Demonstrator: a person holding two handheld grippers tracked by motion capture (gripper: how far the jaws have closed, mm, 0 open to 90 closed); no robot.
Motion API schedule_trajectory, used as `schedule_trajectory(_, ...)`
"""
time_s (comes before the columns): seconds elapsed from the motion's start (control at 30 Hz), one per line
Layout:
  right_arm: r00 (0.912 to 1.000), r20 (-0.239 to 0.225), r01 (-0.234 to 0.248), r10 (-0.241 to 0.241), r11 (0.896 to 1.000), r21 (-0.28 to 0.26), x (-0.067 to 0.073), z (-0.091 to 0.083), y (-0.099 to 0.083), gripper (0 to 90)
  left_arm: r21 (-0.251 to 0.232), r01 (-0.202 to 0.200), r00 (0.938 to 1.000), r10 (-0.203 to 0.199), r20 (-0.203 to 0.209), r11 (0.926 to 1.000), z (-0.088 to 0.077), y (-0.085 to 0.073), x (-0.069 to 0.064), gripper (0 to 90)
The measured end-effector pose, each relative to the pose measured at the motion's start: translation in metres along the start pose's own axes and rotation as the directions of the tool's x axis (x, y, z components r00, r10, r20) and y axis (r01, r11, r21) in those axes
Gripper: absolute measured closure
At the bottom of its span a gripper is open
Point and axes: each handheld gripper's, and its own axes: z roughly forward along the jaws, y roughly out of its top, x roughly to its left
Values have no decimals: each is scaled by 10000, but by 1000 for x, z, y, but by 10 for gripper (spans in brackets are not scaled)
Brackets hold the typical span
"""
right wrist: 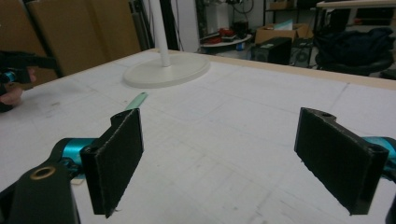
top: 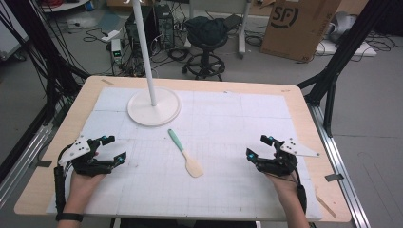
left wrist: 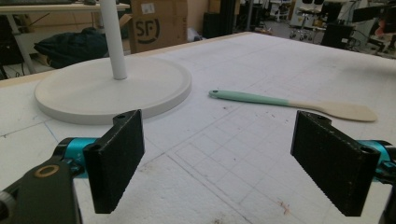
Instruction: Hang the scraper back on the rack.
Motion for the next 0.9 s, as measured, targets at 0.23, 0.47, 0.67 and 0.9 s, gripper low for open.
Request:
schedule_trajectory(0.23,9979,-634,135,-96,9981,607,24,43,17,148,16,-77,10000,77,14,10000,0,0,-1,175)
schedule_trajectory(0.47,9933,-1034,636,-510,9904,1225,47,78,26,153,0,-38,10000,38,14,10000,0,0,-1,175)
schedule_trajectory(0.67,9889,-1300,995,-720,9706,2192,75,111,24,201,-1,-39,10000,39,21,10000,0,0,-1,175)
schedule_trajectory(0.9,9907,-1135,1052,-746,9499,2945,97,136,21,318,22,-58,10000,58,-4,10000,0,0,-1,175)
